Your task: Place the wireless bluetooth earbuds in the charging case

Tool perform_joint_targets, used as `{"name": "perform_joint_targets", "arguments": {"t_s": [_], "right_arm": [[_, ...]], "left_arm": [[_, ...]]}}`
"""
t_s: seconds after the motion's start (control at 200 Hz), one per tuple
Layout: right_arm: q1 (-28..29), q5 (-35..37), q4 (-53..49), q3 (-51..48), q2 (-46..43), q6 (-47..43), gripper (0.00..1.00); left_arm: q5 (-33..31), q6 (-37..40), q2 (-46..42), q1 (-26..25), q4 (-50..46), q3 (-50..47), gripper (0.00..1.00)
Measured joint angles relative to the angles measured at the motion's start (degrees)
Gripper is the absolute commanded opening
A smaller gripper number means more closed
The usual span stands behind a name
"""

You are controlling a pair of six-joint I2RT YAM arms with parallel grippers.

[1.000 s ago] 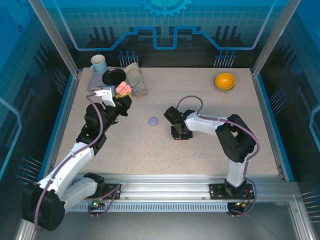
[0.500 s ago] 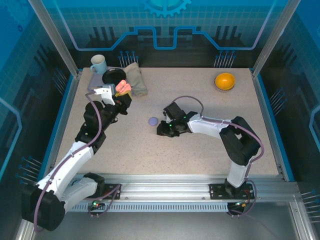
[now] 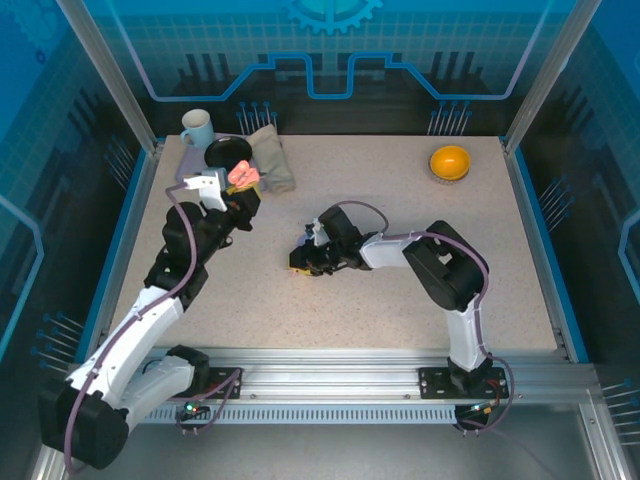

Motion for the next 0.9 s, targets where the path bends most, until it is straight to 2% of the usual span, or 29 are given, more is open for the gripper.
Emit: {"name": "perform_joint_targets", "arguments": {"t_s": [0.195,0.39,0.545,0.655,0.79,0.9], "right_arm": [[-0.09,1.40,-1.84,0.00,-0.22,-0.74,0.24],[-0.59,13.62,-18.32,0.00,-6.60,-8.92,0.25],[-0.74,28.11,-30.10,0.33,-12.48,-15.19,0.25],[-0.35,39.98,-38.03,2.23,-13.33,-18.43,0.24],[2.49,56.94,-48.13,7.28,-11.61,-20.70,0.23],[6.29,70.49,-55.89,13.51,-6.49,-20.46,0.24]], "left_arm": [[-0.22,0.13,-1.25,-0.02,-1.57,0.63,0.00],[-0.59,0.17,-1.49,-0.02,-1.62,0.63,0.00],[-0.59,0.15,-1.49,-0.02,-1.55,0.63,0.00],[-0.59,0.13,-1.46,0.00,-1.40,0.61,0.00],[-0.61,0.02,-1.31,-0.02,-0.52,0.33,0.00],[-0.81,-0.04,-0.85,-0.02,0.63,-0.42,0.00]]}}
